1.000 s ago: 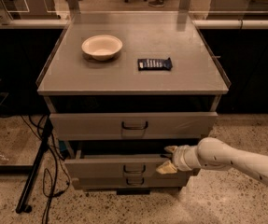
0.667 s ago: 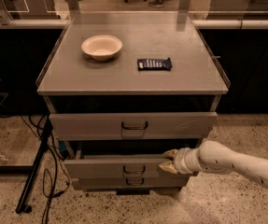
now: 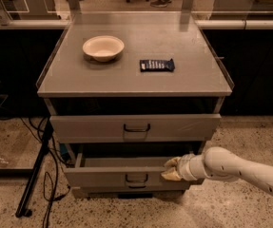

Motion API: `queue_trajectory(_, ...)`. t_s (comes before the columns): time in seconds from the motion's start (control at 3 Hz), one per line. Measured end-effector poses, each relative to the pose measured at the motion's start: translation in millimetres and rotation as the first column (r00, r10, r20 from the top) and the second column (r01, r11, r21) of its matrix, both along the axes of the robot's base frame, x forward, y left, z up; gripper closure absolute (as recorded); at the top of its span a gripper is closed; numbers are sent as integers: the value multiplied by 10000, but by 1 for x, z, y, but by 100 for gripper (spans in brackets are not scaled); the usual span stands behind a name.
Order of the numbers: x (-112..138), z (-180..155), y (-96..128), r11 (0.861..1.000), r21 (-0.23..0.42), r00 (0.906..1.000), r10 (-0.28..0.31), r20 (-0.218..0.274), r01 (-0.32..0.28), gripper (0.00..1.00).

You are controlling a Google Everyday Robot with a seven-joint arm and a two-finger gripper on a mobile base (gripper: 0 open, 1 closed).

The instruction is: Open middle drawer

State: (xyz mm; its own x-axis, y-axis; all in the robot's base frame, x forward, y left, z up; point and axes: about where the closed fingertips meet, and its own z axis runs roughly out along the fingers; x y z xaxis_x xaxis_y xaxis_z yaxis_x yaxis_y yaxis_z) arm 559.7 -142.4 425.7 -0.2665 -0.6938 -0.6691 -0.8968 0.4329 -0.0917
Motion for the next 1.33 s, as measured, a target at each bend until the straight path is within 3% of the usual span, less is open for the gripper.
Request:
queue_trajectory(0.67, -20, 4, -6, 10000, 16, 10000, 66, -27, -66, 100)
queue_trajectory(1.0, -20, 3, -6, 10000, 16, 10000, 67, -27, -67, 85)
queue_trajectory(1.33, -20, 3, -6, 10000, 17, 10000, 68, -28, -68, 62)
